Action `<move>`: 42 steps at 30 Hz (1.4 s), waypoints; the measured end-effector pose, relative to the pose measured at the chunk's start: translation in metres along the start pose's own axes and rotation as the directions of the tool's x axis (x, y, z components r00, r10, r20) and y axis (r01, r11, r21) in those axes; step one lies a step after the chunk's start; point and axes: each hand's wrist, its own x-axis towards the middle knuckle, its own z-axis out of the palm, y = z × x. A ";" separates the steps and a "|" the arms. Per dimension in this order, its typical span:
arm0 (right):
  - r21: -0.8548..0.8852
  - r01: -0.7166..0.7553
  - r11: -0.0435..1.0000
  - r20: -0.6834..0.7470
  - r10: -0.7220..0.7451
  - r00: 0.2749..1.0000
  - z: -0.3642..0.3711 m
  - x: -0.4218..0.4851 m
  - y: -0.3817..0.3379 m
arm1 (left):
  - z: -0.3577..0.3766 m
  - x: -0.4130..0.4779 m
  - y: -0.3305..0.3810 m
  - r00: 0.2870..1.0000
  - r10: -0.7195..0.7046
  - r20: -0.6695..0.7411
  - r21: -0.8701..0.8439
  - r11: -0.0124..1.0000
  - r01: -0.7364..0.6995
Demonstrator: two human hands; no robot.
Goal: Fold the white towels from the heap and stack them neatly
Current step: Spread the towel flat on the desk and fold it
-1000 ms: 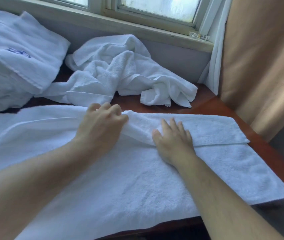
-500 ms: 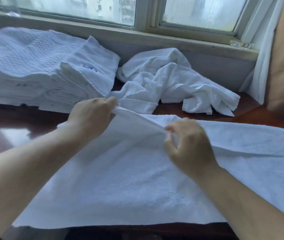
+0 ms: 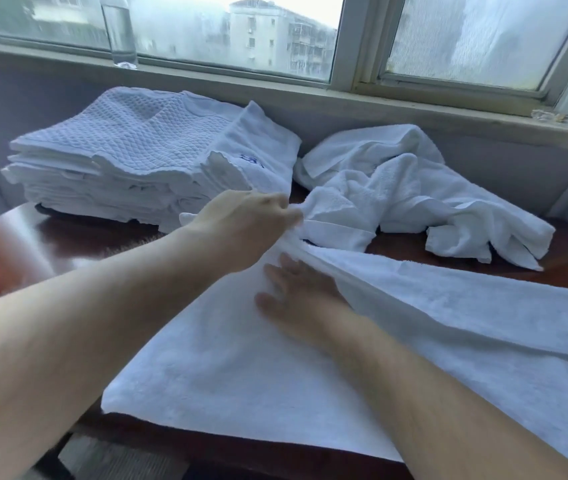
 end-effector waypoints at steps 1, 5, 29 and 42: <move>0.092 -0.004 0.996 -0.043 0.008 0.999 0.000 -0.001 0.003 | 0.004 -0.007 -0.001 0.999 -0.051 0.003 -0.004 0.999 0.051; 0.337 0.007 0.941 -0.156 0.048 0.987 0.004 -0.015 0.021 | 0.017 -0.043 -0.004 0.973 -0.216 -0.077 -0.065 0.975 0.211; 0.933 -0.244 -0.265 0.306 0.226 0.925 -0.015 -0.019 -0.034 | 0.067 -0.093 -0.043 0.488 -0.734 0.471 -0.822 -0.165 0.545; 0.944 -0.222 -0.244 0.248 0.083 0.965 -0.009 -0.025 -0.021 | 0.052 -0.046 -0.052 0.489 -0.454 0.744 -0.626 -0.221 0.748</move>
